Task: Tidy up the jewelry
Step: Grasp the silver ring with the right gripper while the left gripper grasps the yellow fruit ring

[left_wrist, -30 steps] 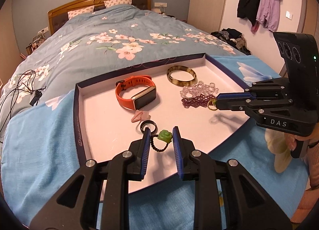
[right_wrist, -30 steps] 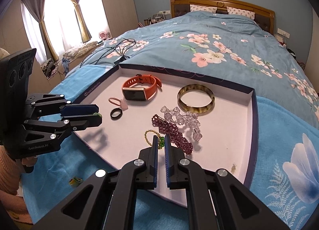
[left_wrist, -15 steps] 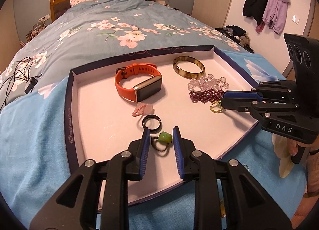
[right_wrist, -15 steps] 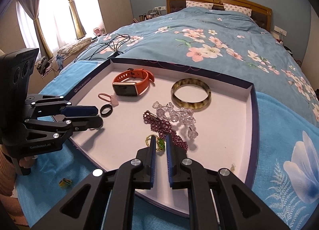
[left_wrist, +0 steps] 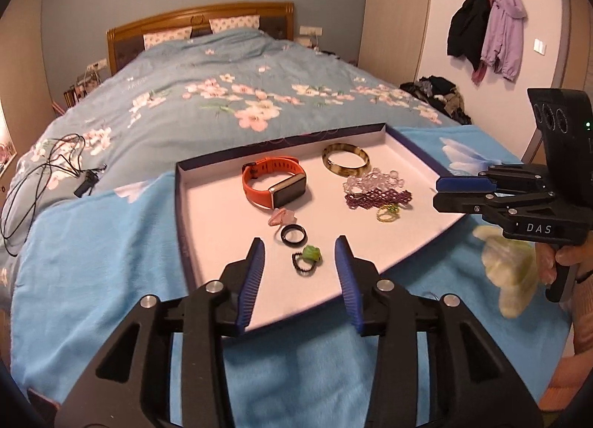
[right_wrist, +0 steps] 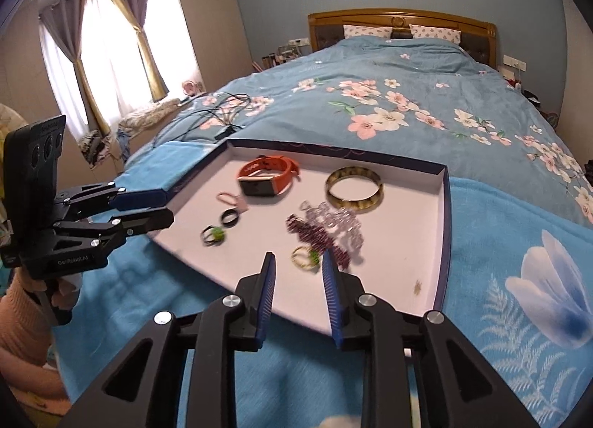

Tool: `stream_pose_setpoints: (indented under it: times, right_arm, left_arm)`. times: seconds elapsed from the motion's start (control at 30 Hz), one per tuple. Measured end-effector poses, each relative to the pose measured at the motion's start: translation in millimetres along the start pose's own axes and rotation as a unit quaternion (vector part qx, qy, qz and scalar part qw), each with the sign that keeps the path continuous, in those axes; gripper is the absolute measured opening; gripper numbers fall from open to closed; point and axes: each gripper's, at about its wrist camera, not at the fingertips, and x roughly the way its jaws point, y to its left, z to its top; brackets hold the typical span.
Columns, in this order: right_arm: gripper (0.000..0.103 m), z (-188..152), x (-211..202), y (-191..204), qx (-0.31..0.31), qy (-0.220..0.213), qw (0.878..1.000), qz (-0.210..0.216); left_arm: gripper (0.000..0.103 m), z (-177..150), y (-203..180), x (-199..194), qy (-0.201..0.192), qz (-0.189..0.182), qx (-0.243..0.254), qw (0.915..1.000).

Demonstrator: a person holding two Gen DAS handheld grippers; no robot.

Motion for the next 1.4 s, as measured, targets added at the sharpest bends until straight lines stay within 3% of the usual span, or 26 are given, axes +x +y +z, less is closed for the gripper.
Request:
stream_pose_setpoints:
  times: [0.27,0.57,0.93,1.13,1.2,1.4]
  right_arm:
    - [0.027,-26.2,-6.4,26.5,-0.015,0.024,0.999,0.032]
    - [0.027,-45.8,12.2,49.8,-0.026,0.065,0.997,0.044]
    - [0.027,-48.5,22.6,62.1,-0.042,0.08,0.996,0.01]
    - [0.016,-49.6,21.6,62.9,-0.055,0.082,0.995,-0.006]
    - [0.007,-50.2,20.2,60.5,-0.053,0.082,0.995,-0.004]
    - [0.003,-51.9,17.1,56.6,-0.052,0.082,0.995,0.002]
  left_arm:
    - [0.04,-30.6,-18.1,-33.1,-0.001,-0.015,0.02,0.9997]
    - [0.04,-57.4,-43.5,-30.3,0.028,-0.034,0.045,0.998]
    - [0.041,-61.8,-53.4,-19.9,0.049,-0.053,0.054,0.9959]
    - [0.04,-61.4,-53.3,-15.9,0.061,-0.059,0.048,0.9952]
    - [0.038,-61.1,-53.1,-14.3,0.065,-0.064,0.044,0.9948]
    - [0.035,-61.1,-53.6,-8.1,0.077,-0.073,0.04,0.9935]
